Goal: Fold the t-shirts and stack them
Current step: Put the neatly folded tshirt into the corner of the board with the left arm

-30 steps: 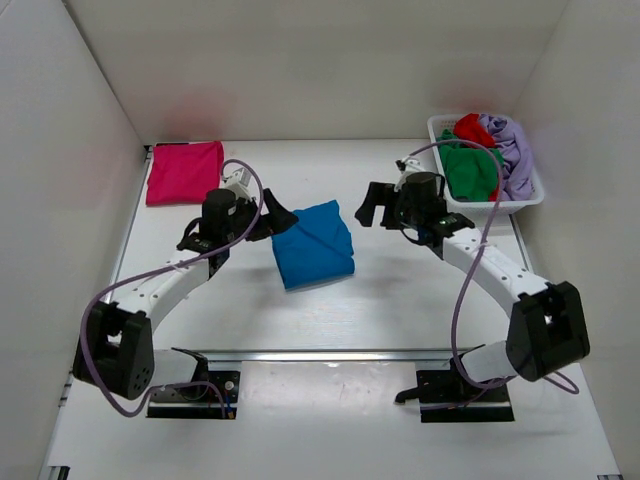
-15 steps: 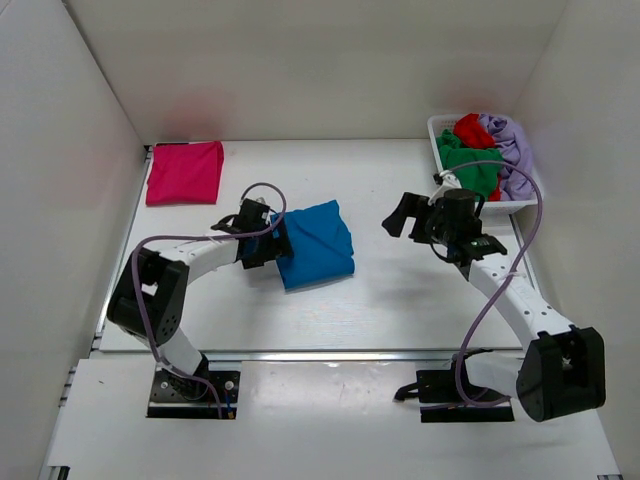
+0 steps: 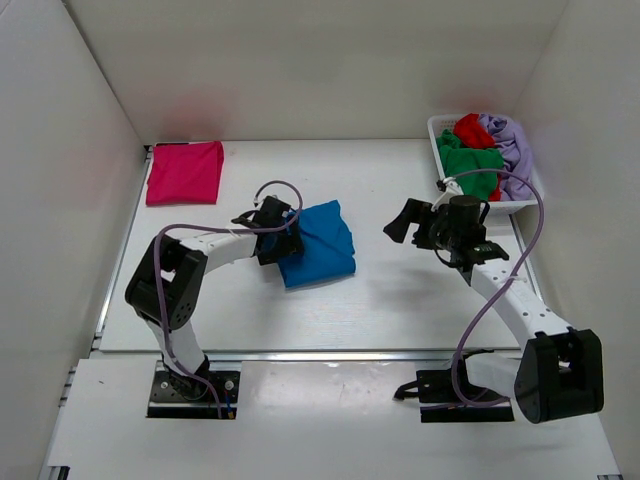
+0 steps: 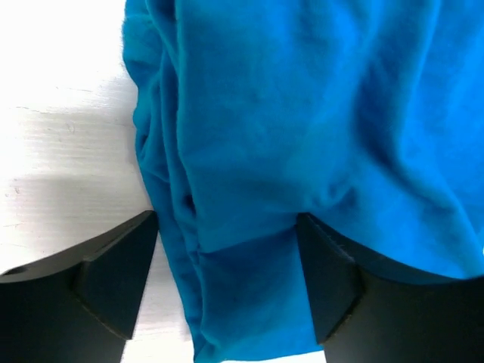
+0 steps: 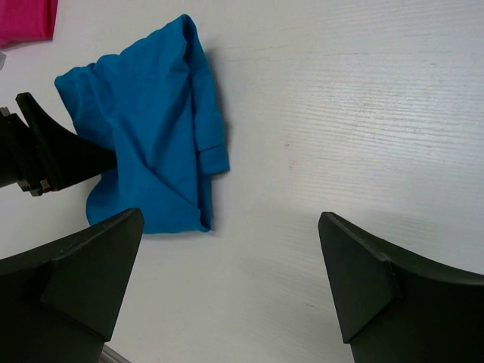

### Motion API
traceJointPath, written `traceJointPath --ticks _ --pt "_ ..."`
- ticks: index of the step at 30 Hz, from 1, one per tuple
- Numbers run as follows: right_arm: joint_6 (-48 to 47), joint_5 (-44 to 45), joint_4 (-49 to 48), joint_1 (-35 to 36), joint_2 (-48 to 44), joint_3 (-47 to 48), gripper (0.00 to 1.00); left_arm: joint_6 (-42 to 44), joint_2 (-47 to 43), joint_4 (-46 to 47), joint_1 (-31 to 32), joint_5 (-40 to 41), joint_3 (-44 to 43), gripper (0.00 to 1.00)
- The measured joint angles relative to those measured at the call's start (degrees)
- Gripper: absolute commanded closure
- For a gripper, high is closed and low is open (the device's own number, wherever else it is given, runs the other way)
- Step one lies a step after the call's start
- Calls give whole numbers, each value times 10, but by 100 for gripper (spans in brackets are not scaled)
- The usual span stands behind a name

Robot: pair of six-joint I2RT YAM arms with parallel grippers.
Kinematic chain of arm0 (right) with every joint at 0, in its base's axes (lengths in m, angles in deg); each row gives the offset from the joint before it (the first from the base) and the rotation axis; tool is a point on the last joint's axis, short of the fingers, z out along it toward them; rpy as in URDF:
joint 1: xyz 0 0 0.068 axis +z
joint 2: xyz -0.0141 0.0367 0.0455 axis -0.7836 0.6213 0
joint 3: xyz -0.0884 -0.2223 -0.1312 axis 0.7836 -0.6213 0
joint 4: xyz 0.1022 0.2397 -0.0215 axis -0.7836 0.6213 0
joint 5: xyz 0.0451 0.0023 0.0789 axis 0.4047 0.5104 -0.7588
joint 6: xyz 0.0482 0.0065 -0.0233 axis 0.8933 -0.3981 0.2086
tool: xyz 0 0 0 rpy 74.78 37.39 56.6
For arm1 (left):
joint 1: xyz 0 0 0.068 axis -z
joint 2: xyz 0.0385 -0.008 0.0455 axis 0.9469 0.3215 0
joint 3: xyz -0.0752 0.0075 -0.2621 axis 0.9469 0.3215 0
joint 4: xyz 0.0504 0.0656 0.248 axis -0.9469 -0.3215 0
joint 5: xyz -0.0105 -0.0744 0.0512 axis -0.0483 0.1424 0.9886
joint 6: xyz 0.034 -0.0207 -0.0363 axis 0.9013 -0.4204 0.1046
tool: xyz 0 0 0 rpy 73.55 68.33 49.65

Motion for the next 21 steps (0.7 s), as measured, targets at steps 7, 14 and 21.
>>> traceJointPath --ticks 7,14,21 --pt "-2 -5 -7 -3 -6 0 1 -32 19 17 22 19 -2 100" --pt "-3 -19 -9 -5 -19 -6 0 4 28 -13 23 26 -36 100" --pt "-2 -42 -9 -7 -31 -6 2 151 60 -132 -43 79 -206 100"
